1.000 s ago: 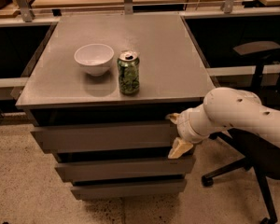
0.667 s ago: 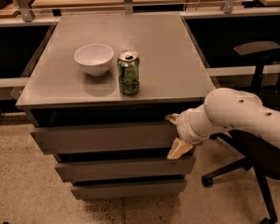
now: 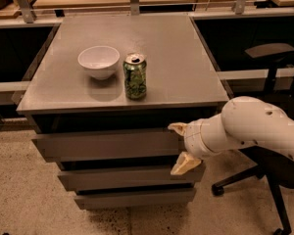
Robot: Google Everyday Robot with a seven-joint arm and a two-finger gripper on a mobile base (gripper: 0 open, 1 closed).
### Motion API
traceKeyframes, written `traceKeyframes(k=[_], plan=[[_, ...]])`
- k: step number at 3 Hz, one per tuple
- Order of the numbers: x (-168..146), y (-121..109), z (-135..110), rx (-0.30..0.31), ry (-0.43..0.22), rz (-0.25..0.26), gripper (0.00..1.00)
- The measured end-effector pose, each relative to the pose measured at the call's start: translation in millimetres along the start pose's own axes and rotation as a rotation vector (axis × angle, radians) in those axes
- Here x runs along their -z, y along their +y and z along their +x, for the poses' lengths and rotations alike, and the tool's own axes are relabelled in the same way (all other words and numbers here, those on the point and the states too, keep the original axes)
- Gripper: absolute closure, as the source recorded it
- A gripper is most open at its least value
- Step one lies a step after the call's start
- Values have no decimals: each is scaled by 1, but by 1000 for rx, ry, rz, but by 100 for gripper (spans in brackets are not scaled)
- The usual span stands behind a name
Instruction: Open top drawer
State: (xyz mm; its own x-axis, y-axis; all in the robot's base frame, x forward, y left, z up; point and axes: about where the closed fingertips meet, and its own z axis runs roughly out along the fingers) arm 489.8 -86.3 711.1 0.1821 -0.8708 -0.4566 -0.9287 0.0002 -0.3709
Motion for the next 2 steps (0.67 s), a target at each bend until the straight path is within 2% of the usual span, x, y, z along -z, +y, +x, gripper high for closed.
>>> traceKeyframes(k=[1,2], plan=[[6,19,-19,10,4,-16,21],[6,19,-20,14,5,-16,3]])
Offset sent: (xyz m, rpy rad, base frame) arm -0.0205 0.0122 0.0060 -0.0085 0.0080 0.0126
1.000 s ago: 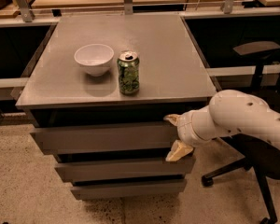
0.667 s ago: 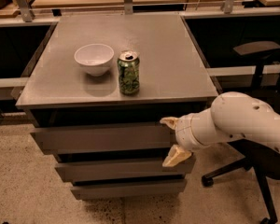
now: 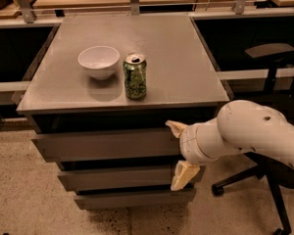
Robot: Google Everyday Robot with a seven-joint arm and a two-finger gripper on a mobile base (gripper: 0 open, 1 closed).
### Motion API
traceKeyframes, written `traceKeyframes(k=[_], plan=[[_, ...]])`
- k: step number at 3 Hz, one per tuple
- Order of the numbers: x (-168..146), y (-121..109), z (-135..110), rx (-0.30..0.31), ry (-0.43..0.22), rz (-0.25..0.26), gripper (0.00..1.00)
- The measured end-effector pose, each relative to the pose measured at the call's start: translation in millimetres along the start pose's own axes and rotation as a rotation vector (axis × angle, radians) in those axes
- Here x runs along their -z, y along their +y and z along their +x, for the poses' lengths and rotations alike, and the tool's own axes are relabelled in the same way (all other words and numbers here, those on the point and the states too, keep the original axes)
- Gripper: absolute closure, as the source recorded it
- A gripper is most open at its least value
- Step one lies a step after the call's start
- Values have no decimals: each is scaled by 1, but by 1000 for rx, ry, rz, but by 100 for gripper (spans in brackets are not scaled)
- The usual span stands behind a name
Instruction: Open top drawer
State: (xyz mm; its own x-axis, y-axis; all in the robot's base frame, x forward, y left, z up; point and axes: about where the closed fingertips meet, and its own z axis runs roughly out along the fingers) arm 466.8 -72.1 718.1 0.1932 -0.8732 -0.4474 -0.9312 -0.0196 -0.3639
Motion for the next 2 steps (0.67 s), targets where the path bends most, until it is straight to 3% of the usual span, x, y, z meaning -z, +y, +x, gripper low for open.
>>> traceKeyframes(k=[2], plan=[[-7,-7,10,21,34,-12,0]])
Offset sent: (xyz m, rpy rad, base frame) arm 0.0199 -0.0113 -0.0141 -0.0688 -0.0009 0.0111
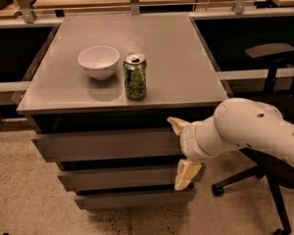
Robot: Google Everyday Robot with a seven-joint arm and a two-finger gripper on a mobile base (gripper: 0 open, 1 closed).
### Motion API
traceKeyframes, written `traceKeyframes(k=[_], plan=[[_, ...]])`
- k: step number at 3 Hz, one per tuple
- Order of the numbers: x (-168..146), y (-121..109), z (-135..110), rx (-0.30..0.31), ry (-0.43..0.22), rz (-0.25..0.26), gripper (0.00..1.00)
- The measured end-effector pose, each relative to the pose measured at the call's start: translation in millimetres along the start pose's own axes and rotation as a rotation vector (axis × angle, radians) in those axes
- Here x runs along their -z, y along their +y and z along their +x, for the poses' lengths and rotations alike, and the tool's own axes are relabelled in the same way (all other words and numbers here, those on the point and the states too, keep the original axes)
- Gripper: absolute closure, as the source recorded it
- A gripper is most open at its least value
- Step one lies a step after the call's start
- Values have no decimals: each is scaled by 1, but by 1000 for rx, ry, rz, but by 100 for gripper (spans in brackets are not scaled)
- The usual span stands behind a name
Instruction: Open top drawer
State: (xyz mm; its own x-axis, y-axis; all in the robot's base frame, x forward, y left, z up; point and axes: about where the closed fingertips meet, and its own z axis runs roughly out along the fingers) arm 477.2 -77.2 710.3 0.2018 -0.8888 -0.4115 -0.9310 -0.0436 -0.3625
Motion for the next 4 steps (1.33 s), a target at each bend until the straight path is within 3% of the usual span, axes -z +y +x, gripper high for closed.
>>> traceKeyframes(k=[3,4], plan=[[-23,-23,43,7,50,-68,2],[-29,-27,52,-1,56,-86,10]])
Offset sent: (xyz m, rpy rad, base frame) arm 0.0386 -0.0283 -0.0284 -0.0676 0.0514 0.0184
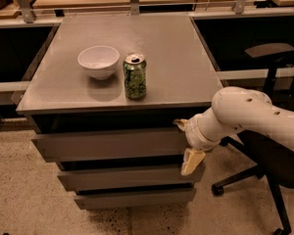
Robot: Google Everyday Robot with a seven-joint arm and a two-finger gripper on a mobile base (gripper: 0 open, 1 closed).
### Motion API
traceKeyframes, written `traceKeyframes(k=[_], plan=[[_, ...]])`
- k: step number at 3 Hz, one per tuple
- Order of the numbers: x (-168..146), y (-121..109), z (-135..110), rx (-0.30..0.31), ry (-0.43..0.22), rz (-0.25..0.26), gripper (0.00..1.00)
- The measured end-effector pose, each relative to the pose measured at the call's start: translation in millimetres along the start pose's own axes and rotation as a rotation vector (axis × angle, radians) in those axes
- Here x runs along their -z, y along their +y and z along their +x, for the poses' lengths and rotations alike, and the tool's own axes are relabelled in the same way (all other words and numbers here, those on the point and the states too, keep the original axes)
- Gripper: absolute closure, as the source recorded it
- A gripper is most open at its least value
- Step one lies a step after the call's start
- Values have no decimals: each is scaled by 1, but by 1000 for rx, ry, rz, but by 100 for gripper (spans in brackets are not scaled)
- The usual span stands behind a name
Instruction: Open top drawer
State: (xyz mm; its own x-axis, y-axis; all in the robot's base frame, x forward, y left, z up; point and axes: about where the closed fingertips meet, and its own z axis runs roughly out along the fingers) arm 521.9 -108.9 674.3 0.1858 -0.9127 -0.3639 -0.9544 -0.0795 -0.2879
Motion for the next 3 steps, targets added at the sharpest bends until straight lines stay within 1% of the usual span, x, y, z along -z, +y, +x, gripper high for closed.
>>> traceKeyframes(k=[1,2,3], plan=[[-7,2,5,-8,5,-27,35],[-6,2,4,-7,5,-28,40],[1,0,1,-7,5,-28,39]])
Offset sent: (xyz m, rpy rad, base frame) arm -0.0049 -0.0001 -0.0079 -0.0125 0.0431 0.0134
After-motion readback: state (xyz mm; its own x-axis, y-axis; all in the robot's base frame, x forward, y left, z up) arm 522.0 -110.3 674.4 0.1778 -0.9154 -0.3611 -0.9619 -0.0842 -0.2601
